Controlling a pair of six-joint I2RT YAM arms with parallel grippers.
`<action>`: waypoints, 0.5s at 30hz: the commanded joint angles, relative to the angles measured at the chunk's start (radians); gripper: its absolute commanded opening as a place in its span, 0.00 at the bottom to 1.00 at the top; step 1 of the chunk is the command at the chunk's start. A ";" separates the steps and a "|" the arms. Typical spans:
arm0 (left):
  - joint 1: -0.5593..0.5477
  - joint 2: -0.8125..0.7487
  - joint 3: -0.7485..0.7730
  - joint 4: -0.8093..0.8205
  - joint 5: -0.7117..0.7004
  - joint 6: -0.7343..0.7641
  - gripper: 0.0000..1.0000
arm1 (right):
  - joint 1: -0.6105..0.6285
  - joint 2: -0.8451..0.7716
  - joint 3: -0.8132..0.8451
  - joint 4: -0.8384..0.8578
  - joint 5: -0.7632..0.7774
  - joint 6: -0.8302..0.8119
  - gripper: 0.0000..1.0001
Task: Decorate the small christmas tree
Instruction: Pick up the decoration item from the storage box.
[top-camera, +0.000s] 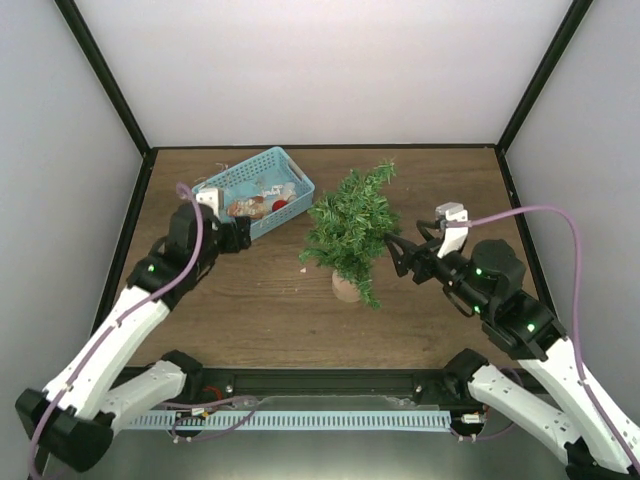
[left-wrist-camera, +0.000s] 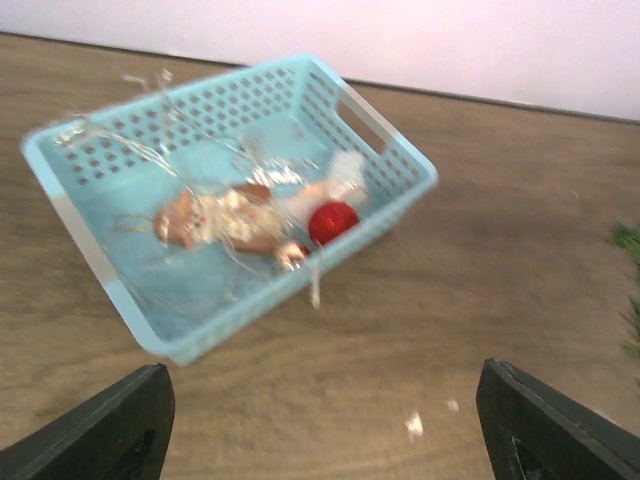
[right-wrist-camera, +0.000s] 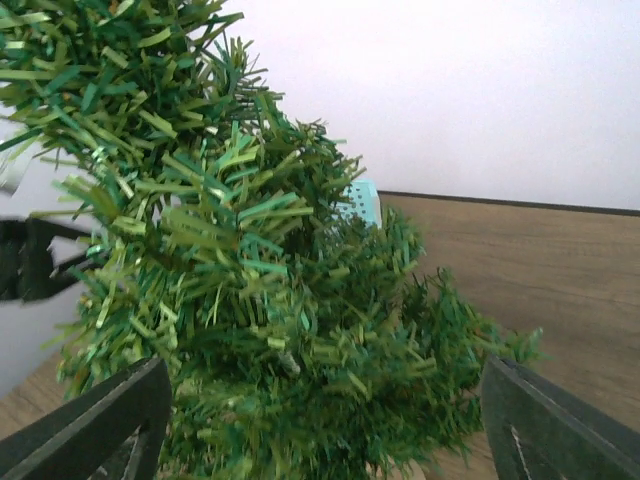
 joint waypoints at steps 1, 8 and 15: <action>0.093 0.176 0.161 -0.003 -0.048 0.056 0.77 | -0.006 -0.062 0.073 -0.180 -0.015 0.070 0.89; 0.298 0.470 0.304 0.148 -0.011 -0.003 0.68 | -0.007 -0.131 0.124 -0.228 -0.036 0.055 0.95; 0.399 0.783 0.347 0.341 0.140 -0.071 0.62 | -0.006 -0.203 0.133 -0.231 -0.002 0.041 1.00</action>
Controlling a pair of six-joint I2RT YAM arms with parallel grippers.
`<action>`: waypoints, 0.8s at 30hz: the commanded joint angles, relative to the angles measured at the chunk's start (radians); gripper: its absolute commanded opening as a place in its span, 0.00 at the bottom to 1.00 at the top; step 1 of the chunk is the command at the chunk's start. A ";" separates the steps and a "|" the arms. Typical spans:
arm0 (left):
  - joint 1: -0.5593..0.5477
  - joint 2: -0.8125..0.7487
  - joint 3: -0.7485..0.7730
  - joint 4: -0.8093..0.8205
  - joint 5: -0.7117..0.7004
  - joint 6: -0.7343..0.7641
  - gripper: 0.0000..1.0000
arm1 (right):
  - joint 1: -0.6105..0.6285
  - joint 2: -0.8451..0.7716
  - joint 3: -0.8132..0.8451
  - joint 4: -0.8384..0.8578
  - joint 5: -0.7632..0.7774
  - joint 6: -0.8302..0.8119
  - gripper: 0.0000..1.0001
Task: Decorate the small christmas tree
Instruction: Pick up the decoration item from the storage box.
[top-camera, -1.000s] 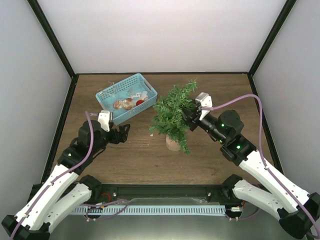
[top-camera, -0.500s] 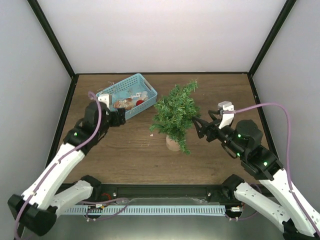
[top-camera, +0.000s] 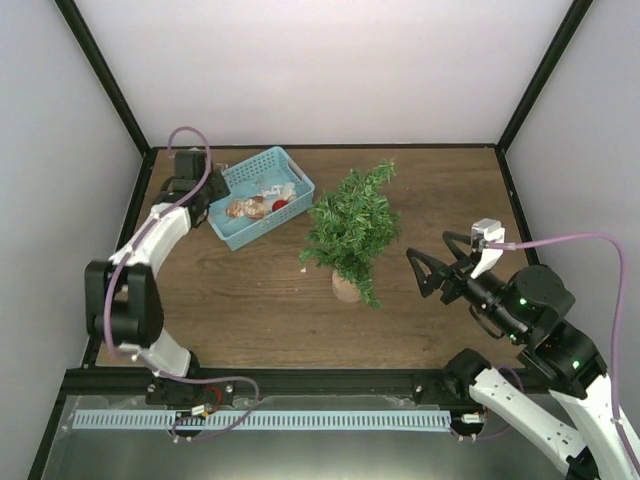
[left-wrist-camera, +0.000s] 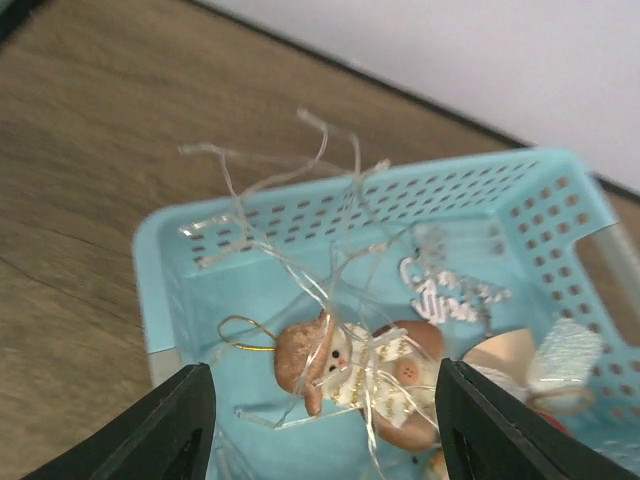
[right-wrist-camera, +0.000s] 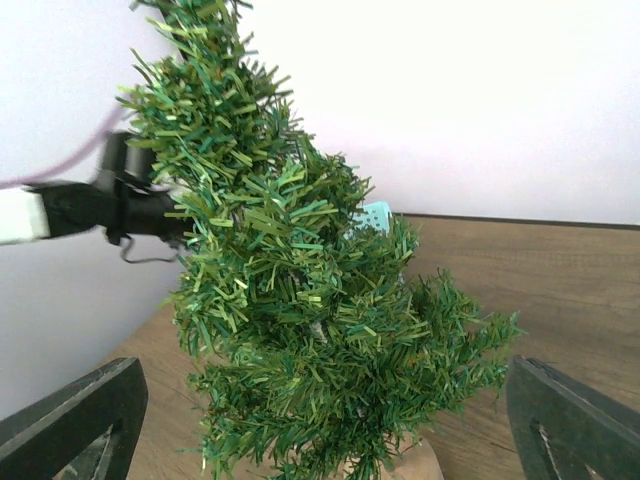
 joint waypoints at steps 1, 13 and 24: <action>0.024 0.169 0.046 0.132 0.122 -0.039 0.61 | -0.006 -0.040 0.042 -0.018 0.020 -0.009 1.00; 0.052 0.398 0.148 0.183 0.143 -0.023 0.53 | -0.006 -0.043 0.036 -0.012 0.003 -0.016 1.00; 0.053 0.444 0.132 0.217 0.170 -0.021 0.42 | -0.006 -0.021 0.062 -0.008 0.012 -0.006 1.00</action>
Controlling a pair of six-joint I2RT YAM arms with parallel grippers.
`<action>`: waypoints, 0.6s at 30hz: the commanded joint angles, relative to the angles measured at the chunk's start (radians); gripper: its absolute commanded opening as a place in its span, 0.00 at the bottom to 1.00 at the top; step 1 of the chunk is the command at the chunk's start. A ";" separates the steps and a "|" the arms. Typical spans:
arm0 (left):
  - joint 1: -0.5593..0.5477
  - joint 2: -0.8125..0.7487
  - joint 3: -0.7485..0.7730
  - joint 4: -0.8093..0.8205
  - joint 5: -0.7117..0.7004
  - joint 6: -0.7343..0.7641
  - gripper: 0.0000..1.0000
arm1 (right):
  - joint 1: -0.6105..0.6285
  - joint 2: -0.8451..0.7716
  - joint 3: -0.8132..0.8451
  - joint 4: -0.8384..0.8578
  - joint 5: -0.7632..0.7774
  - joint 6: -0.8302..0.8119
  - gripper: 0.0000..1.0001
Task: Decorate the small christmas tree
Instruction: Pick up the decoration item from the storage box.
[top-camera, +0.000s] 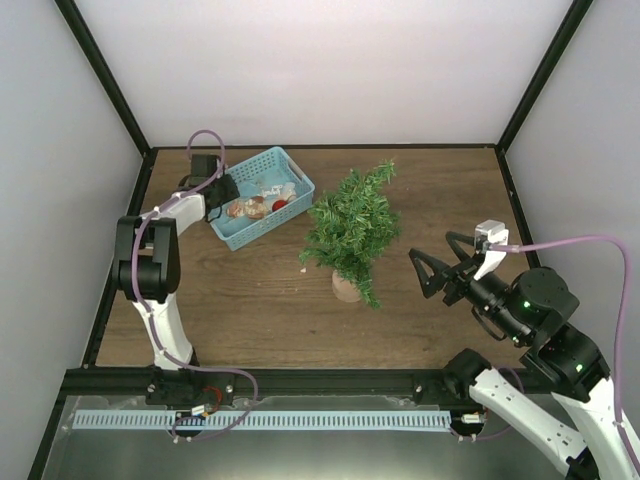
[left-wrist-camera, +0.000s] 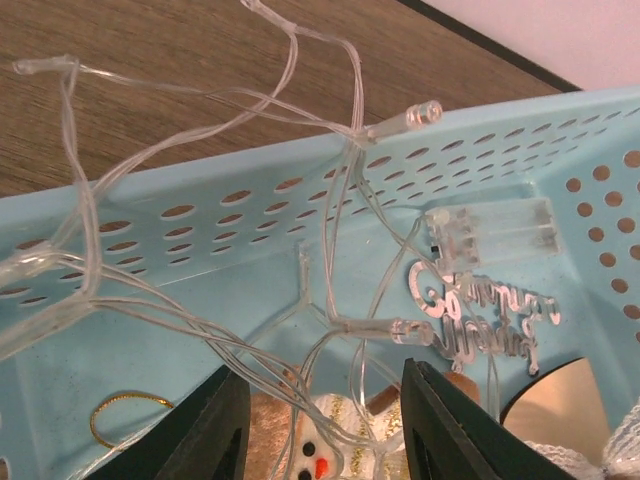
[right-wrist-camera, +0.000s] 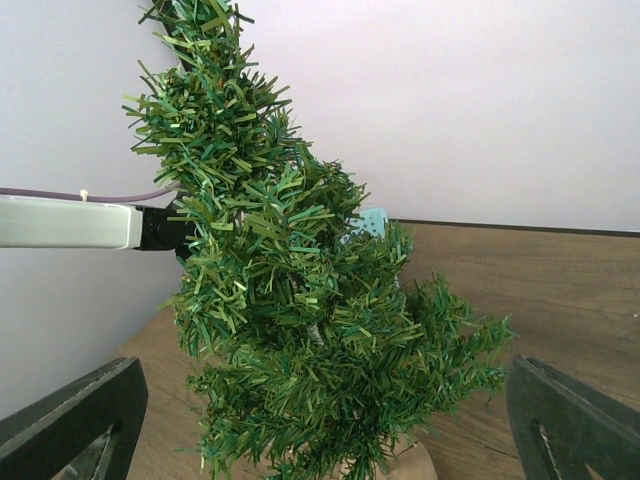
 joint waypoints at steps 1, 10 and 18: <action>0.005 0.023 0.010 0.023 -0.014 0.008 0.38 | -0.006 0.013 0.062 0.002 -0.003 0.003 1.00; 0.007 -0.078 0.057 -0.011 0.077 0.074 0.04 | -0.006 0.013 0.074 0.001 -0.001 0.014 1.00; -0.002 -0.381 0.060 0.000 0.077 0.062 0.04 | -0.006 0.009 0.072 0.011 0.047 0.003 0.99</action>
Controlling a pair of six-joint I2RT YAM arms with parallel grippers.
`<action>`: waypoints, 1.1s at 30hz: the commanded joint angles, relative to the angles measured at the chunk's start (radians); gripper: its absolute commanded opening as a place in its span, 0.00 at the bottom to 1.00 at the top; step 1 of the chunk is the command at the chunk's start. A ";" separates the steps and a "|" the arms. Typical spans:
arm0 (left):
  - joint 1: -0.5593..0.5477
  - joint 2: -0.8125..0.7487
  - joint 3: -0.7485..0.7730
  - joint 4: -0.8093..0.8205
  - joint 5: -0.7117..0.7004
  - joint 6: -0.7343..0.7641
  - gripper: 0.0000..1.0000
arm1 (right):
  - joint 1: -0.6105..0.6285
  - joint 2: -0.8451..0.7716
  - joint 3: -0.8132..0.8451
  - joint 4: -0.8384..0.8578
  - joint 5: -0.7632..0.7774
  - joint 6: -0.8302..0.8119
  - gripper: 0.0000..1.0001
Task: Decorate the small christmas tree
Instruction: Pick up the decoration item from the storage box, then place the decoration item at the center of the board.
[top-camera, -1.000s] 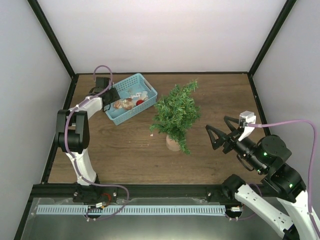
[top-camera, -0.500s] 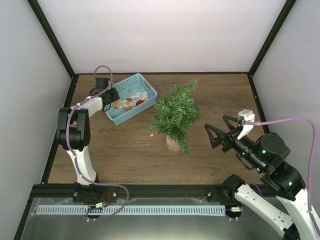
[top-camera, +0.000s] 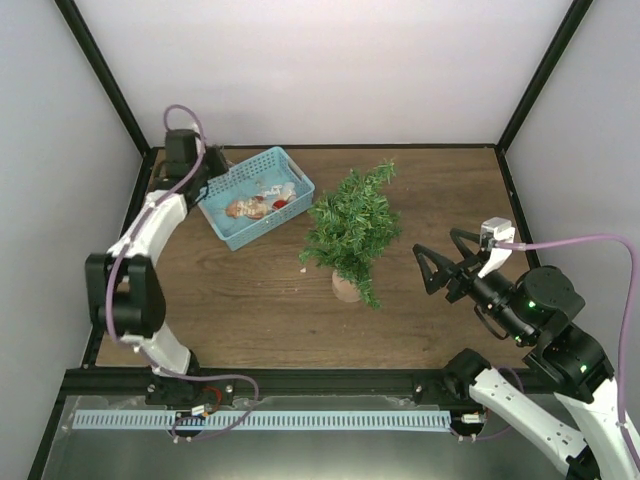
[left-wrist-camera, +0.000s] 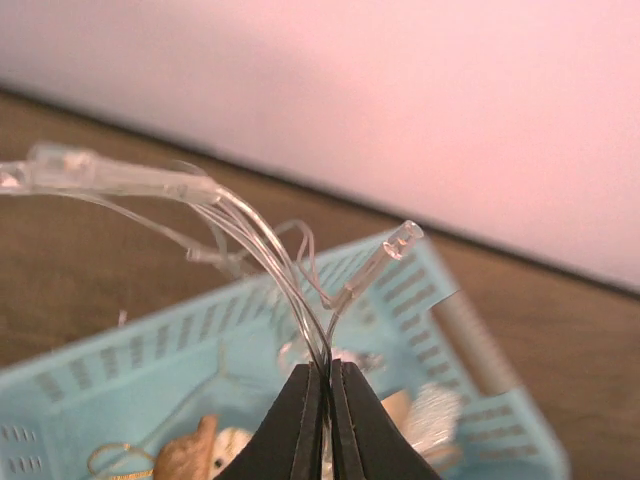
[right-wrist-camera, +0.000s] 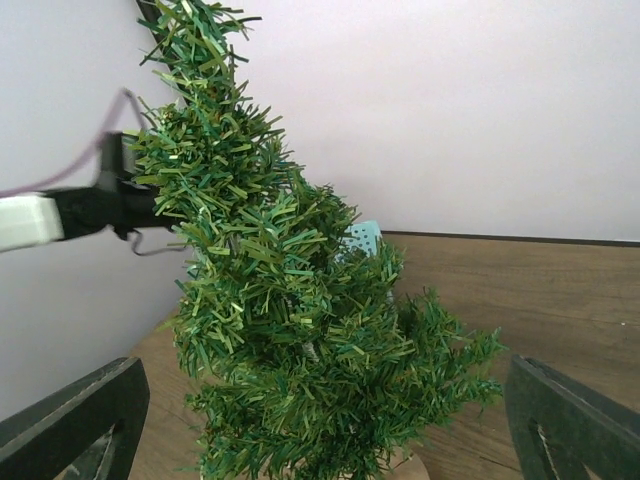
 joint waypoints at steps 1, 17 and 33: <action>-0.007 -0.212 0.041 0.045 0.021 0.002 0.04 | -0.006 -0.011 0.039 0.028 0.010 -0.007 0.99; -0.007 -0.538 0.335 -0.077 0.399 -0.056 0.04 | -0.006 -0.013 0.163 0.188 -0.153 -0.097 0.96; -0.007 -0.615 0.518 0.214 0.695 -0.417 0.04 | -0.006 0.060 0.145 0.198 -0.349 -0.154 0.91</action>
